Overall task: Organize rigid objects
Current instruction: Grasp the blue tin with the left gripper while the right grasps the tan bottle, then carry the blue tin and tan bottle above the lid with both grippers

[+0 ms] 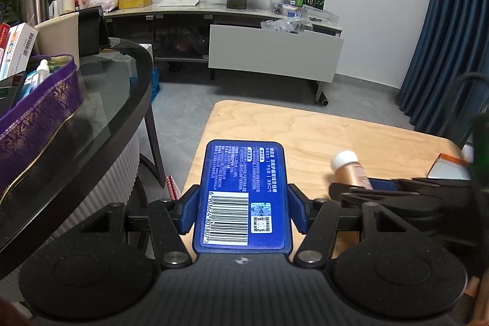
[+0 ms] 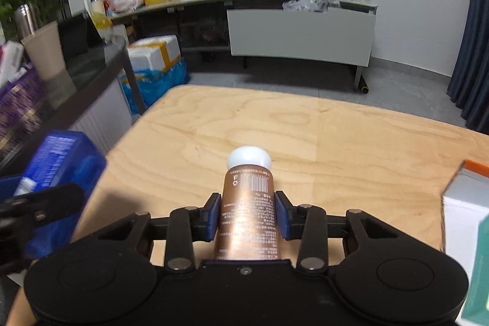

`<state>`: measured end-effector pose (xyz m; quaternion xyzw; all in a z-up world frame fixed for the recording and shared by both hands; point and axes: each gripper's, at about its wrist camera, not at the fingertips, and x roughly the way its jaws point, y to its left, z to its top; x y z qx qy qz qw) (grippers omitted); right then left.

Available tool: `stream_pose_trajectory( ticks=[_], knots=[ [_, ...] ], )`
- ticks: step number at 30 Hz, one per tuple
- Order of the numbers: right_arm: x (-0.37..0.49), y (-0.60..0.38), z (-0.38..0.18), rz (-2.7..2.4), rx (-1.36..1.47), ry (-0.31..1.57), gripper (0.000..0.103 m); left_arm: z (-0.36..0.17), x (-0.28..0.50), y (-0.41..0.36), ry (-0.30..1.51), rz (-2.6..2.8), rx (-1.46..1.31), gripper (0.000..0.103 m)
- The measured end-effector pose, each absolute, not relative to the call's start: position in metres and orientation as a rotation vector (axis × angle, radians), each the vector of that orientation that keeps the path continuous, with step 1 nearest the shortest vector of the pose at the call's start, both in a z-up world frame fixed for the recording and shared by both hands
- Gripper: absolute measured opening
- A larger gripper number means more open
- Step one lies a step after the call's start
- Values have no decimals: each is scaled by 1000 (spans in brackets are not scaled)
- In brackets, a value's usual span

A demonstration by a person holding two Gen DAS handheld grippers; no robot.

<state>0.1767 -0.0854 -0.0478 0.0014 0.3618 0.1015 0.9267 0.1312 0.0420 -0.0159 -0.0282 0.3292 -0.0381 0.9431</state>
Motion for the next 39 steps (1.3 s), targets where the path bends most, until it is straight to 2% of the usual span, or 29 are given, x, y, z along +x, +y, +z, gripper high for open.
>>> stream_pose_trajectory(
  ticks=[18,28,39],
  knots=[
    [42,-151,41,153,78,582,46,18,57,-10,613,-209,-26,61],
    [-22,-210,46,42,131,581,46,21,13,-58,610,-310,-21,61],
    [-67,-268,47,-47,186,558,46,22,3,-100,618,-383,11,61]
  ],
)
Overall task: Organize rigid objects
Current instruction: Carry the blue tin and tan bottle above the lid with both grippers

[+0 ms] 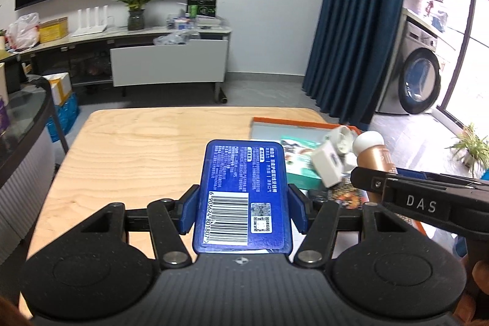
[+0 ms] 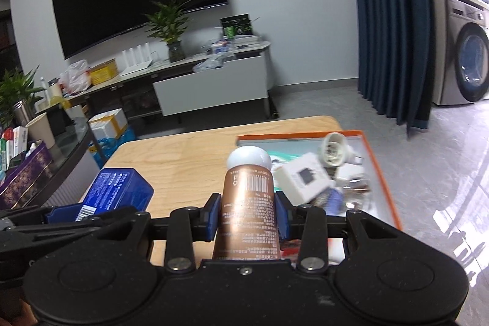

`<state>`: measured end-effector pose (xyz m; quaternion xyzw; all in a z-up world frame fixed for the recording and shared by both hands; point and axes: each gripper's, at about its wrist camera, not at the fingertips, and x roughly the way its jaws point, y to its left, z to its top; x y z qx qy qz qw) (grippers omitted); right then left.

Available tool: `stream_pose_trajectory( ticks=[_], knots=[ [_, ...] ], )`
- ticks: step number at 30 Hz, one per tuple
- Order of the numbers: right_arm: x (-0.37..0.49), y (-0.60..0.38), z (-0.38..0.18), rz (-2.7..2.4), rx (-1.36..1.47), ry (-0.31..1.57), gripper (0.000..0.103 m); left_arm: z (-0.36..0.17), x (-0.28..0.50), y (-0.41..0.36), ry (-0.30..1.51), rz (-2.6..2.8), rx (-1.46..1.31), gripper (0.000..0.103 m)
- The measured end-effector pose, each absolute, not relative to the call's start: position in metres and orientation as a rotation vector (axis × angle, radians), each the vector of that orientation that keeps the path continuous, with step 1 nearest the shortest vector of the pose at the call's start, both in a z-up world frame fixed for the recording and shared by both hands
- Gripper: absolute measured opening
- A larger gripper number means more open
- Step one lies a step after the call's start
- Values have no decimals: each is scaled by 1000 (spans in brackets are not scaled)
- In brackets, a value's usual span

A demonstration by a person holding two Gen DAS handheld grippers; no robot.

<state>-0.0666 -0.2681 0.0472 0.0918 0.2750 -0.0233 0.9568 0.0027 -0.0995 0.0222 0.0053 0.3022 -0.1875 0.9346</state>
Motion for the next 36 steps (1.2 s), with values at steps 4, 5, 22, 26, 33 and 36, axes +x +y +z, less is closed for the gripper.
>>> stream_pose_trajectory(
  ticks=[4,5,22,26,33,36],
  knots=[
    [-76,-287,48,-85,201,552,46,21,0,-114,623,-415,15,61],
    [-78,-291,47,-92,204,552,46,21,0,-117,624,-422,14,61],
    [-94,-326,40,-167,224,554,46,8,-4,-152,644,-467,46,61],
    [-93,-328,37,-162,224,560,46,5,-4,-155,651,-457,41,61],
    [-89,-326,34,-146,222,573,46,2,-7,-161,659,-456,49,61],
    [-87,-323,33,-137,219,581,46,0,-7,-161,668,-455,47,61]
  ],
)
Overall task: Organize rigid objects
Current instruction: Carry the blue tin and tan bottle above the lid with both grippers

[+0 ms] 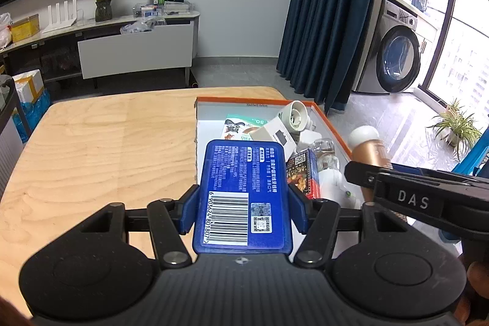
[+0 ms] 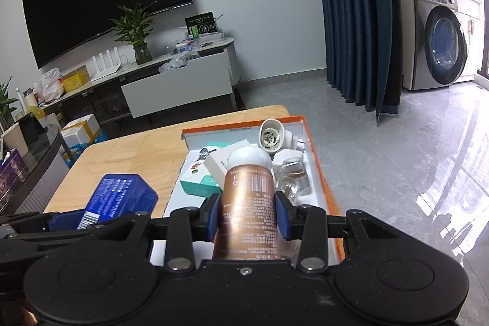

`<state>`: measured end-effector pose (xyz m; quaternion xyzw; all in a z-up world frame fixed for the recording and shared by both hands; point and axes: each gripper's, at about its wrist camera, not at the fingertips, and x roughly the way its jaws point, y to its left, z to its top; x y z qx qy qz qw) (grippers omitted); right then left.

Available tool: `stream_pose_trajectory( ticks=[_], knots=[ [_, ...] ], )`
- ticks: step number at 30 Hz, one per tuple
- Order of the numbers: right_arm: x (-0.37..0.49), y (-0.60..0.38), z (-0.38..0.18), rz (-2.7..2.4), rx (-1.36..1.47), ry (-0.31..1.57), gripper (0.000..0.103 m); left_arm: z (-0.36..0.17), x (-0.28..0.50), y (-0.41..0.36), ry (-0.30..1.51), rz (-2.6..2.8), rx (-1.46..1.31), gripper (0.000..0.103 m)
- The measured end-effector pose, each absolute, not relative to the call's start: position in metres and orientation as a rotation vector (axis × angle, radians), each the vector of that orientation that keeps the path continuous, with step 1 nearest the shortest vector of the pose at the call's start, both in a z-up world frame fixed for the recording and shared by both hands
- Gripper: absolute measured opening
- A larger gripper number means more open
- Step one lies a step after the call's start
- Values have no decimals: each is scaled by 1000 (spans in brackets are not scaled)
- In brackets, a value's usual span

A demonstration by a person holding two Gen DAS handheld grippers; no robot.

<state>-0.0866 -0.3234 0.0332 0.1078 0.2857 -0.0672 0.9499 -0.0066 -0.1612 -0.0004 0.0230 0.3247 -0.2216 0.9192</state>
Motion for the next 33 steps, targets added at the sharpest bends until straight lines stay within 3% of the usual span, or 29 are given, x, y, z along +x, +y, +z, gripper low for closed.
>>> stream_pose_trajectory(
  ticks=[33],
  knots=[
    [-84,-316,26,-129,218,597,47,-8,-7,-160,703,-447,29,61]
  ],
)
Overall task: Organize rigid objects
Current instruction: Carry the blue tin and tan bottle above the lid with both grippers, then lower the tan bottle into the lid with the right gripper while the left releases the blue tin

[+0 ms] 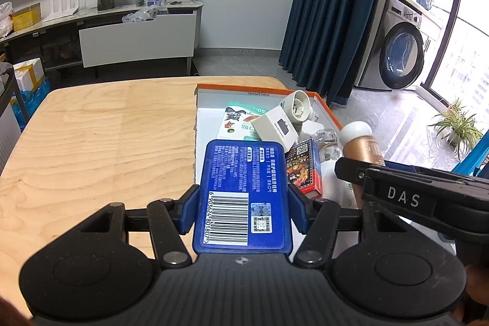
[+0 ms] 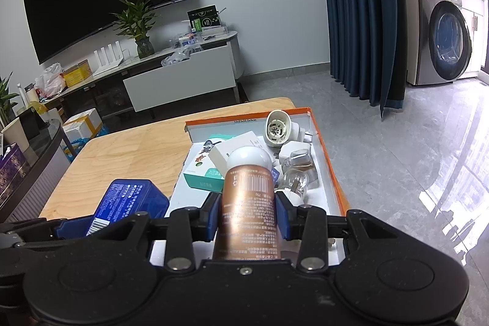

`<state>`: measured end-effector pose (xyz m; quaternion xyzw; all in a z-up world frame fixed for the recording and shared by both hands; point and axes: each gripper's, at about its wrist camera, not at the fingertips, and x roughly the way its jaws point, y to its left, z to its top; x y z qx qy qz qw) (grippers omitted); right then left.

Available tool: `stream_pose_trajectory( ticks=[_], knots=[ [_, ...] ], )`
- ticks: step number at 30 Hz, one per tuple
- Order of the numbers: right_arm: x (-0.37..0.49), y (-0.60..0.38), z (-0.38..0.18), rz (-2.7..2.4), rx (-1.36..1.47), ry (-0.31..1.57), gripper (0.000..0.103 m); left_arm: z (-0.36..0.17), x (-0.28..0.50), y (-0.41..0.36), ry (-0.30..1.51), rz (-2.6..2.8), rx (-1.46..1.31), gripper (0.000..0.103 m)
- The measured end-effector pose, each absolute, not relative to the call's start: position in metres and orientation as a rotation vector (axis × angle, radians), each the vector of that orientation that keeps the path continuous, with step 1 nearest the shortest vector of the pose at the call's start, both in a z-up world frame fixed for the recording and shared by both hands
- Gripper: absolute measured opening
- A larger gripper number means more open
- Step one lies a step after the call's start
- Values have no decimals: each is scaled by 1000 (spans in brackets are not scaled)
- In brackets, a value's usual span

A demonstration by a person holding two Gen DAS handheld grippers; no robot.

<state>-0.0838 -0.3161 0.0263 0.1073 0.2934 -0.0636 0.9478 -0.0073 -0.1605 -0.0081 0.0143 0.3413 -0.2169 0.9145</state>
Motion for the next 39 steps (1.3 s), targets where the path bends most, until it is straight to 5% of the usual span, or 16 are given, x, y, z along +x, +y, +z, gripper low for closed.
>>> stream_pose_trajectory(
  ticks=[39],
  knots=[
    [-73,-339,15,-183,246,615,46,-15,-2,-182,717,-460,44,61]
  ],
)
